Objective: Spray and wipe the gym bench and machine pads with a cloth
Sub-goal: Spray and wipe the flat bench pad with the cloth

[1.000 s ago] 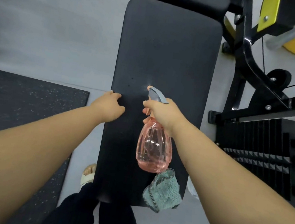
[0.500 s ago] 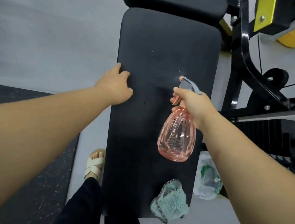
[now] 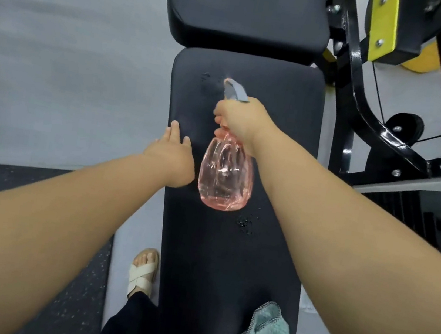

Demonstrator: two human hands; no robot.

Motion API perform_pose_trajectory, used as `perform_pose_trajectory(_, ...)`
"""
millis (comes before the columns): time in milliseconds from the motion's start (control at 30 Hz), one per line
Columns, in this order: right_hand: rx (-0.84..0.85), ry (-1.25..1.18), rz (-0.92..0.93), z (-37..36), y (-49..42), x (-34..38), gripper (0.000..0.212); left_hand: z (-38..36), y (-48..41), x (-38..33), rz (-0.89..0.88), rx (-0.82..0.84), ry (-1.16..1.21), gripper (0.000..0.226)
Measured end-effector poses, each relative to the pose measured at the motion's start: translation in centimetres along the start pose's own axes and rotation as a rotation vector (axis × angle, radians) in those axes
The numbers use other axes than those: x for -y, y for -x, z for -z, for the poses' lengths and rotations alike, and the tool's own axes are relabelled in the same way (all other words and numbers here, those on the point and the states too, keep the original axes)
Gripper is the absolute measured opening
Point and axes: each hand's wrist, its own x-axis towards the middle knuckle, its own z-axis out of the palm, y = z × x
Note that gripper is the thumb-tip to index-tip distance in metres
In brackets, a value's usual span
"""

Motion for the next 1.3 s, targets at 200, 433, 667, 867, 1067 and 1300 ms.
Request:
perform_pose_trajectory(200, -0.125, -0.071, -0.14, 6.5, -1.3, -0.7, 0.026, 0.2, 0.6, -0.5, 0.022, 0.01, 0.066, 0.07)
perform_pose_trajectory(433, -0.281, -0.086, -0.13, 12.0, -1.3, -2.7, 0.002, -2.6, 1.9, -4.0, -0.039, -0.12, 0.137, 0.069)
perform_pose_trajectory(667, -0.222, -0.189, -0.241, 12.9, 1.5, -7.7, 0.006, -5.9, 3.6, -4.9, -0.109, -0.164, 0.139, 0.064)
perform_pose_trajectory(867, -0.116, -0.07, -0.313, 10.2, 6.4, -13.9, 0.006, -10.3, 7.1, -4.8, -0.098, -0.255, 0.133, 0.056)
perform_pose_trajectory(1067, 0.061, 0.03, -0.318, 5.5, 12.1, -19.9, 0.01, -16.2, 11.4, -4.6, 0.006, -0.179, 0.16, 0.057)
perform_pose_trajectory(1300, -0.2, -0.121, -0.237, 7.3, 15.0, -22.6, 0.018, -20.3, 13.2, -4.4, 0.029, -0.062, 0.204, 0.056)
